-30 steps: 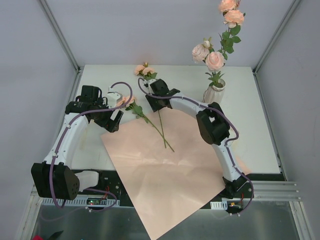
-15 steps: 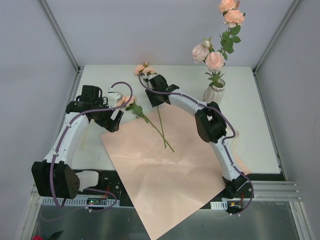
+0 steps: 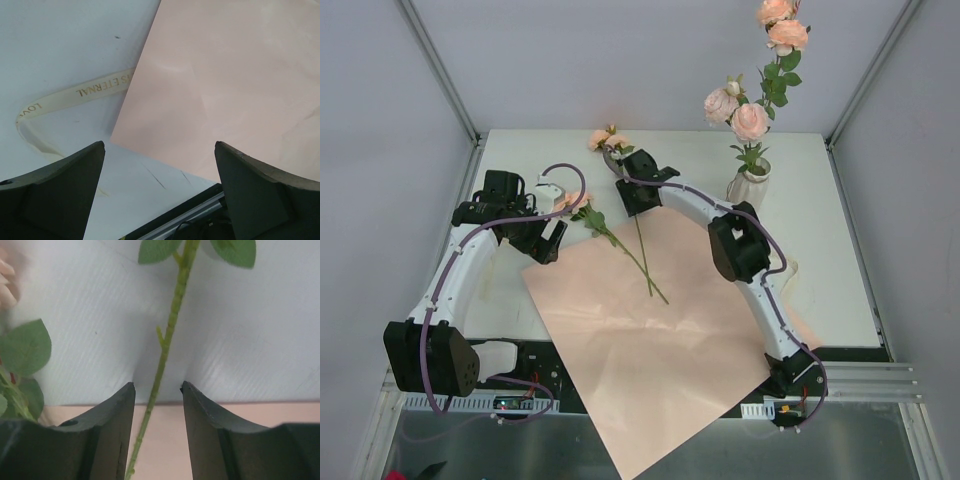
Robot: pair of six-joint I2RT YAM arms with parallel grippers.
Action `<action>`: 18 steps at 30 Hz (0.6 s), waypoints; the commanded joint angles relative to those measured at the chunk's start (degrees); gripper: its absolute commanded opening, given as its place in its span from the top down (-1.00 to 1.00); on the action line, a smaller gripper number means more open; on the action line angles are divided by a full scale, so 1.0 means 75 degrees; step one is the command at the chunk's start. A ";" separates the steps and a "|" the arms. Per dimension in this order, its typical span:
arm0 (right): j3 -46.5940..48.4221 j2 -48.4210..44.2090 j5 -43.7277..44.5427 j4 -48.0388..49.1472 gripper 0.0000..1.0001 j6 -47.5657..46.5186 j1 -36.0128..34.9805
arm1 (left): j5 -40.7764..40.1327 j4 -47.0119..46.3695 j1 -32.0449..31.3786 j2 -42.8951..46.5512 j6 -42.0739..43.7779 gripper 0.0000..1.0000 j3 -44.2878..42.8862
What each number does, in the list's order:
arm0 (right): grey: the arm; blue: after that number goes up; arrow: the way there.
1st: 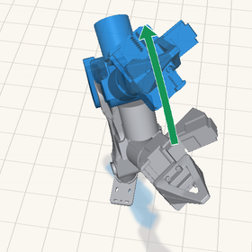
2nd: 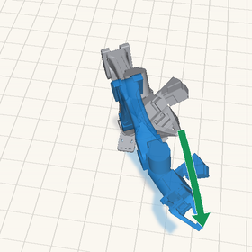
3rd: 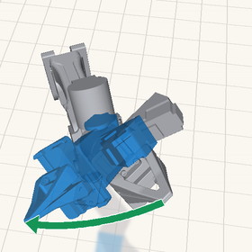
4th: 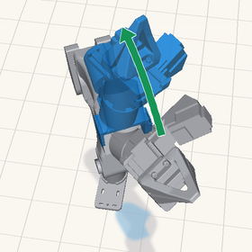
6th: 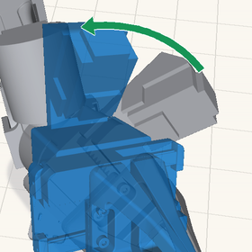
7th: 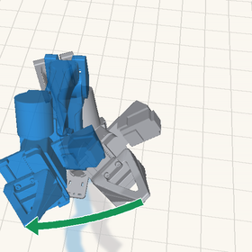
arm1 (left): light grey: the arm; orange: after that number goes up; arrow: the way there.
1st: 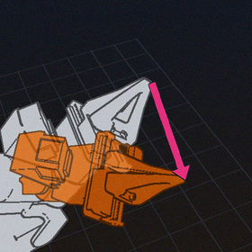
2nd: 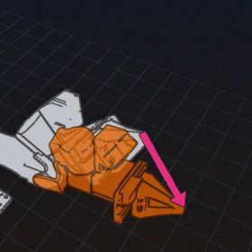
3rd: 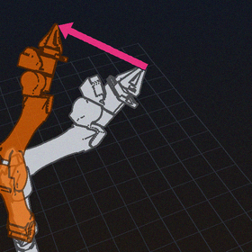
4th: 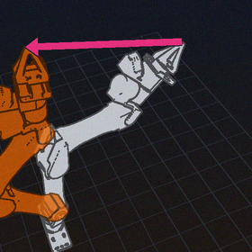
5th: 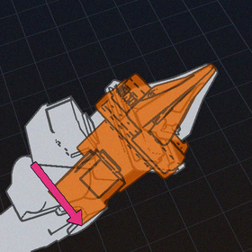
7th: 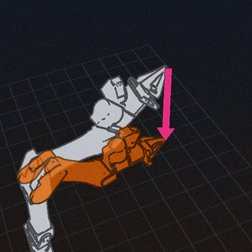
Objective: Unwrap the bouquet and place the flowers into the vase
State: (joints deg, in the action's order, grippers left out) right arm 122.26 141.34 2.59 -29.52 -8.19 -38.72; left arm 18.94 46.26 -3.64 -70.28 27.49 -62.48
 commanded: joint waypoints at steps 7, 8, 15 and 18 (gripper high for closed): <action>-0.3245 -0.2801 -0.0064 0.2318 -0.06 -0.0254 -0.0193 | -0.0041 -0.0016 0.0075 0.0113 0.0109 -0.83 0.0010; -0.3397 -0.2976 -0.0087 0.2377 -0.07 -0.0372 -0.0297 | -0.0041 -0.0004 0.0075 0.0101 0.0086 -0.83 -0.0002; -0.3855 -0.3353 -0.0228 0.2412 -0.12 -0.0889 -0.0755 | -0.0017 -0.0027 0.0122 0.0125 0.0144 -0.84 0.0057; -0.3949 -0.3306 -0.0623 0.2366 -0.13 -0.0994 -0.0872 | -0.0017 -0.0016 0.0122 0.0113 0.0167 -0.83 0.0057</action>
State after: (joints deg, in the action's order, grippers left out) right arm 93.78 118.65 1.83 -12.73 -13.21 -44.29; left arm 18.94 46.15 -3.49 -70.28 27.88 -62.35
